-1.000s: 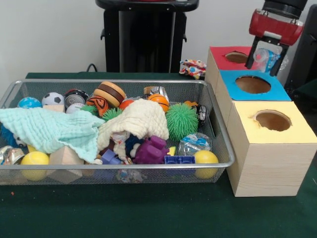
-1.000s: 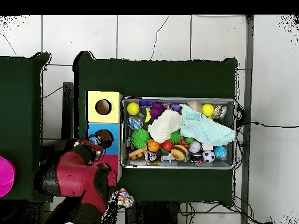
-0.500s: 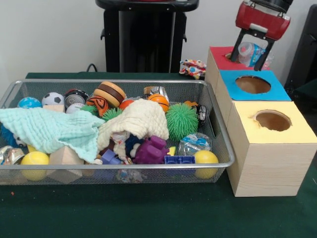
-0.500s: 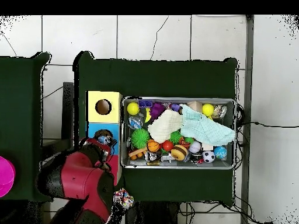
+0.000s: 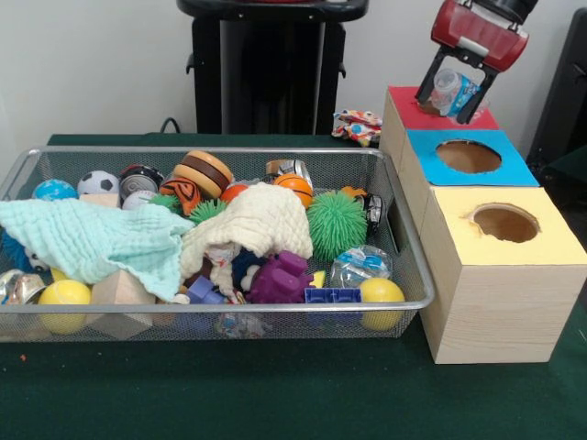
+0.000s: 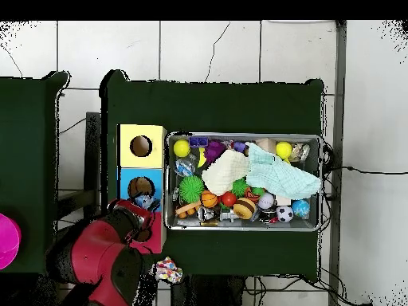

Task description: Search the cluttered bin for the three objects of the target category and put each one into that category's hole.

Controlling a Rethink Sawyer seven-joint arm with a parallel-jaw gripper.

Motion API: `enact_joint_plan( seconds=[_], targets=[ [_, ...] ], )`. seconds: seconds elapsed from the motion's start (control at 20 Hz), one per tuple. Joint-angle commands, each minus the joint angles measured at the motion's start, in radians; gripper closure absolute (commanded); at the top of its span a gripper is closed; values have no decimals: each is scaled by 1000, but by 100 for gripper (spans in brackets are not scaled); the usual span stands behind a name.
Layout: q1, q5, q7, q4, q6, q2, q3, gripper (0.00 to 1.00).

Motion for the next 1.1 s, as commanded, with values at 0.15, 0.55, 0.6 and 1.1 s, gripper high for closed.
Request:
enact_joint_plan(
  seconds=[0.15, 0.55, 0.6, 1.1],
  targets=[
    [-3, 52, 246, -55, 40, 102, -7, 0],
    [-4, 83, 255, -64, 24, 108, -18, 0],
    [-6, 88, 254, -68, 27, 105, -16, 0],
    [8, 158, 285, -88, 24, 118, -15, 0]
  ],
)
